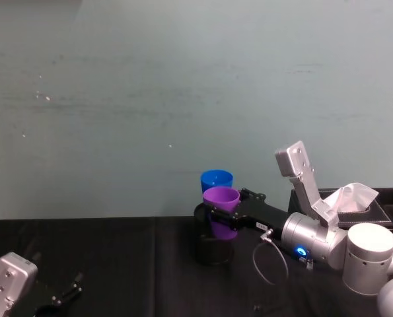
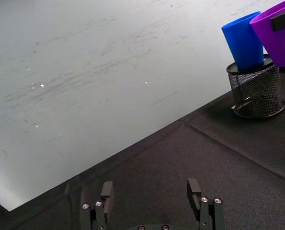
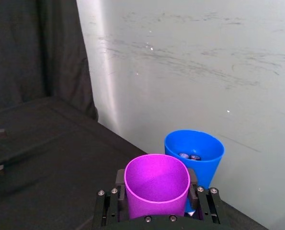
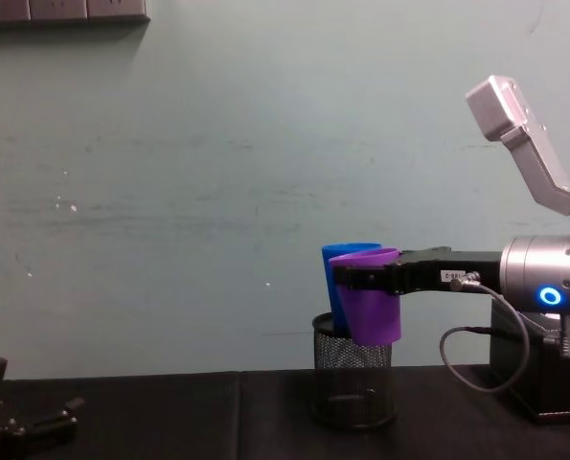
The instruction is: Pick up one cup with a gripper and tap it against the other cup.
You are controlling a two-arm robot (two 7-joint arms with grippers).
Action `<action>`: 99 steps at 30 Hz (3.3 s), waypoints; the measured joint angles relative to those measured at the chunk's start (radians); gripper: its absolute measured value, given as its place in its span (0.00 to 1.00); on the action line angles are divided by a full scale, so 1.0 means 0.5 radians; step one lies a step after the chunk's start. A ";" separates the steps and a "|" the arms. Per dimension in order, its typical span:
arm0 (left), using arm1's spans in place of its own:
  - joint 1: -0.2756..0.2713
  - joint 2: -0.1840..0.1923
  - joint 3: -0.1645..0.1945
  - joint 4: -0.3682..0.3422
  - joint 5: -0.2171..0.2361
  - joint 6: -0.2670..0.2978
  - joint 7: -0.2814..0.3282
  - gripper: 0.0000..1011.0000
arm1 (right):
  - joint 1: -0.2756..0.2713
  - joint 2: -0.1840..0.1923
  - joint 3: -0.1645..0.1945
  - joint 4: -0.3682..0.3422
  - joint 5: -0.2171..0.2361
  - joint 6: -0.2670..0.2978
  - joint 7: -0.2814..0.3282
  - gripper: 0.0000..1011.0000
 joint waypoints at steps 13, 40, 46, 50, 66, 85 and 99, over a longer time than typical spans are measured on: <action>0.000 0.000 0.000 0.000 0.000 0.000 0.000 0.99 | -0.230 0.148 0.020 -0.390 0.090 0.079 0.048 0.72; 0.000 0.000 0.000 0.000 0.000 0.000 0.000 0.99 | -0.823 0.497 0.034 -0.936 0.238 -0.230 0.099 0.72; 0.000 0.000 0.000 0.000 0.000 0.000 0.000 0.99 | -0.902 0.507 0.032 -0.917 0.230 -0.326 0.103 0.72; 0.000 0.000 0.000 0.000 0.000 0.000 0.000 0.99 | -0.904 0.489 0.022 -0.860 0.209 -0.381 0.124 0.72; 0.000 0.000 0.000 0.000 0.000 0.000 0.000 0.99 | -0.864 0.384 0.004 -0.639 0.173 -0.418 0.138 0.72; 0.000 0.000 0.000 0.000 0.000 0.000 0.000 0.99 | -0.853 0.359 0.012 -0.605 0.171 -0.361 0.140 0.72; 0.000 0.000 0.000 0.000 0.000 0.000 0.000 0.99 | -0.835 0.355 0.000 -0.588 0.141 -0.332 0.125 0.72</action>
